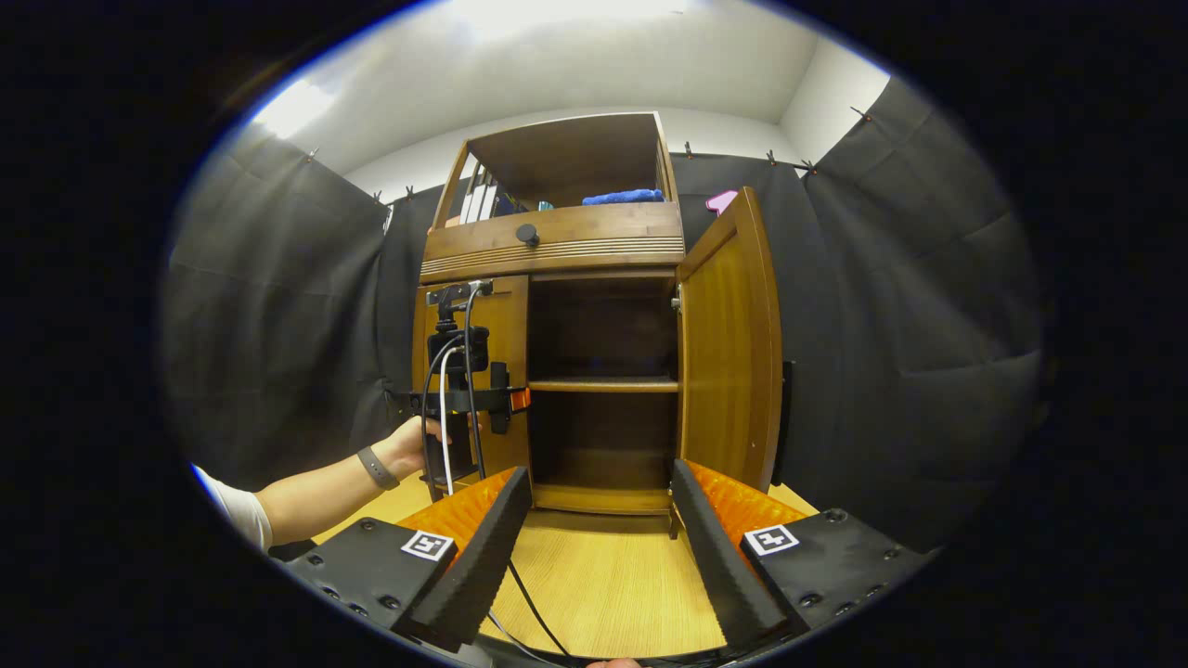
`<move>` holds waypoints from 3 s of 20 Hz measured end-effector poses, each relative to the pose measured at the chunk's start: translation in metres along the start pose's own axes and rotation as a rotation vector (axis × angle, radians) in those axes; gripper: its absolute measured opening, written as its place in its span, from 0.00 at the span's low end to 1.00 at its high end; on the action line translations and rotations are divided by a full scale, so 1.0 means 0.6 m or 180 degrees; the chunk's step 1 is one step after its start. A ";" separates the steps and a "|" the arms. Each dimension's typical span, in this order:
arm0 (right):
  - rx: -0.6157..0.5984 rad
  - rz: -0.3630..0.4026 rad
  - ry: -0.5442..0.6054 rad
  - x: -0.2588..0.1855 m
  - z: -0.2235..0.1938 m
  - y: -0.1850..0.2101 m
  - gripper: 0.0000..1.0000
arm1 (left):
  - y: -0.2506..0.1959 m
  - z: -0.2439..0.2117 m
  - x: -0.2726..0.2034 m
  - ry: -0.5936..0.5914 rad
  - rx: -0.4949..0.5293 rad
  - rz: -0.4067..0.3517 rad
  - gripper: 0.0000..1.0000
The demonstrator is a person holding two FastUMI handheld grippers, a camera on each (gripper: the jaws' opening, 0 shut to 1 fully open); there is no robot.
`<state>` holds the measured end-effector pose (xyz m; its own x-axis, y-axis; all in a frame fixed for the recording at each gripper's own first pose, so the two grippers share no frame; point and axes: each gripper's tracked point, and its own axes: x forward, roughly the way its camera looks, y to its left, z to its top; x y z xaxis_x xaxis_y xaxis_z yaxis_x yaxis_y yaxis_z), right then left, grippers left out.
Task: Open the right door of the double-door shoe cabinet with the right hand, and open the left door with the left hand.
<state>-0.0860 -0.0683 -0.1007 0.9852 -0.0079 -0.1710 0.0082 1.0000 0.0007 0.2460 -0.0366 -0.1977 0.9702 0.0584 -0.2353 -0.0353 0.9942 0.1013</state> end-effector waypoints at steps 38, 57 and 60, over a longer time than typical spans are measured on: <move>0.0160 -0.0071 -0.0129 0.041 0.023 -0.006 1.00 | 0.304 0.047 -0.392 -0.0293 0.0395 0.0038 0.17; 0.0145 -0.0035 -0.0142 0.031 0.026 0.010 0.98 | 0.383 0.102 -0.520 -0.0591 0.0428 0.0231 0.09; 0.0152 -0.0029 -0.0170 0.027 0.030 0.012 1.00 | 0.360 0.118 -0.545 -0.0588 0.0317 0.0283 0.07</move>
<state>-0.0668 -0.0613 -0.0856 0.9928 -0.0185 -0.1185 0.0242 0.9986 0.0467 -0.0617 0.1528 -0.0306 0.9921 0.1188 -0.0409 -0.1076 0.9716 0.2109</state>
